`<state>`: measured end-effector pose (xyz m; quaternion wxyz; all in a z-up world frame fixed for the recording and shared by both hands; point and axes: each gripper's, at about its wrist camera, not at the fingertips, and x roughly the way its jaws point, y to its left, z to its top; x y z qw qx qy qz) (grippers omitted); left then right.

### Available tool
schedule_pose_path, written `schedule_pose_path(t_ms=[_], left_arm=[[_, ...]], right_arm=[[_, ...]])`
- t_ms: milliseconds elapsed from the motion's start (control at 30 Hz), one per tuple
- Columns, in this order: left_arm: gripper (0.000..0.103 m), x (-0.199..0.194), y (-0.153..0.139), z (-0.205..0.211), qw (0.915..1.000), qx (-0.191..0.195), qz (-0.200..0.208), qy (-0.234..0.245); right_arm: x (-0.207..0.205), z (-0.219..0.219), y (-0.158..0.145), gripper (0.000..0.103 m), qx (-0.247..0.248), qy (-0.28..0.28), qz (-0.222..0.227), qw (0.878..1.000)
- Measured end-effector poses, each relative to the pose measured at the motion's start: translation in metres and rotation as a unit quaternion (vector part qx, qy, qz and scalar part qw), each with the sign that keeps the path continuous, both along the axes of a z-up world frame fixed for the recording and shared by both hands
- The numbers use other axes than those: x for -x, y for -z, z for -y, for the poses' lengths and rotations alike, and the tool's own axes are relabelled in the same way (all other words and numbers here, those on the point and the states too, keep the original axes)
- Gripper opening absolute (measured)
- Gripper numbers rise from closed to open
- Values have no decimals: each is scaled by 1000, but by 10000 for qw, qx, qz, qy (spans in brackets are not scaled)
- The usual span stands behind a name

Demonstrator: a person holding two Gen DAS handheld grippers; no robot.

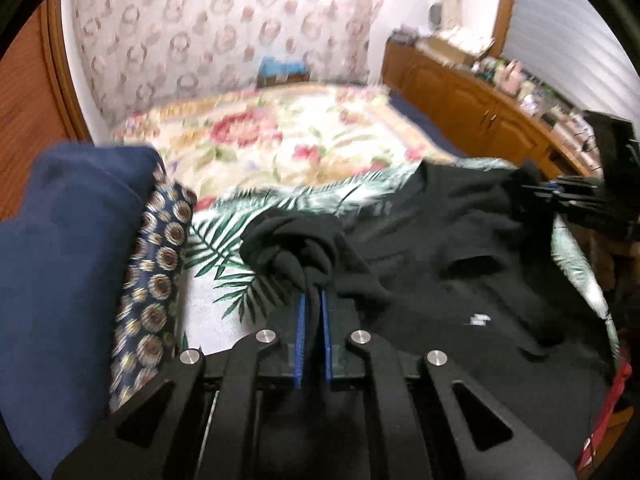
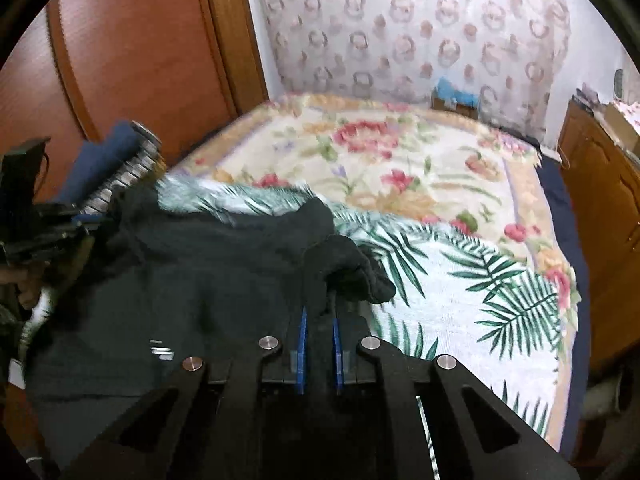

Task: Fold small clothes
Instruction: 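Grasp the T-shirt collar with the left tool and lift it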

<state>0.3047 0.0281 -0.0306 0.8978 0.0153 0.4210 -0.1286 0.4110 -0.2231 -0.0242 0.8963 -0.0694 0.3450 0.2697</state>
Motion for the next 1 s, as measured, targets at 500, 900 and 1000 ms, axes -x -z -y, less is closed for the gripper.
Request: schedule_pose_path(t_ms=[500,900,1000], left_arm=[[8,233,-85,-19,9916,337,1230,199],[8,337,-44,-10,9947,551,849,194],[8,346,-21,-4,9971,449,599,123]], right_arm=[[229,84,-38,10,-523,-295,562,9966],[350,117,-1,10,-495,-454,-15,9977],[360,121,11,10,-423,-437,-153,9980]])
